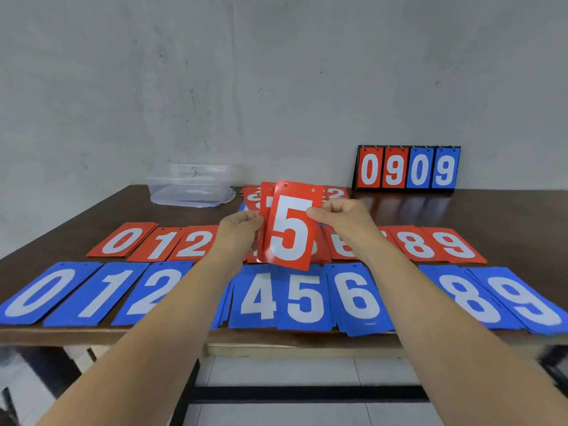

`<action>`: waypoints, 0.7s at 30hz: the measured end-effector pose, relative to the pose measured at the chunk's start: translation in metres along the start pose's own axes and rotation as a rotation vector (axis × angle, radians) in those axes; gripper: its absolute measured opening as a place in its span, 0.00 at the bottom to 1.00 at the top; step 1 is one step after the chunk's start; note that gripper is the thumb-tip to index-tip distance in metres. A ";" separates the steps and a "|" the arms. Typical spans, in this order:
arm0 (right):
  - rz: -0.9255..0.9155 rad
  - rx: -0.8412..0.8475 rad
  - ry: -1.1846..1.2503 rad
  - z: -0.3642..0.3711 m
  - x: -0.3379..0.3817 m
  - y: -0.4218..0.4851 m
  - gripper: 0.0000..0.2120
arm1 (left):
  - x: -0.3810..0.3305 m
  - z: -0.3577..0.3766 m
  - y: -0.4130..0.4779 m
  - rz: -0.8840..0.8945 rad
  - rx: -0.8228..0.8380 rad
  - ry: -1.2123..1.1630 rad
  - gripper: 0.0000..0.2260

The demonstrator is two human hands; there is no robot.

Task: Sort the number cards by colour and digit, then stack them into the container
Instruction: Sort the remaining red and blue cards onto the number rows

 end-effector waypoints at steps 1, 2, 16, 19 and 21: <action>0.003 0.004 0.000 0.002 -0.001 -0.006 0.10 | 0.002 0.003 -0.005 -0.016 0.022 -0.015 0.08; 0.006 0.004 -0.001 0.003 -0.001 -0.011 0.10 | 0.003 0.005 -0.011 -0.029 0.043 -0.030 0.09; -0.066 -0.126 -0.131 -0.011 0.001 -0.049 0.08 | -0.003 0.019 -0.058 0.110 0.065 0.103 0.02; -0.053 -0.118 -0.075 -0.021 -0.001 -0.050 0.05 | -0.005 0.027 -0.059 0.096 0.068 0.086 0.03; -0.045 -0.124 -0.022 -0.030 -0.004 -0.048 0.01 | -0.005 0.031 -0.057 0.082 0.059 0.078 0.03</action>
Point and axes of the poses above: each hand's wrist, its own y-axis towards the middle knuckle, its own z-axis out of the palm, x = y × z, the point moved 6 cm from there along y, towards the middle knuckle, and after that the axes turned 10 degrees about y, right-handed, at the moved point
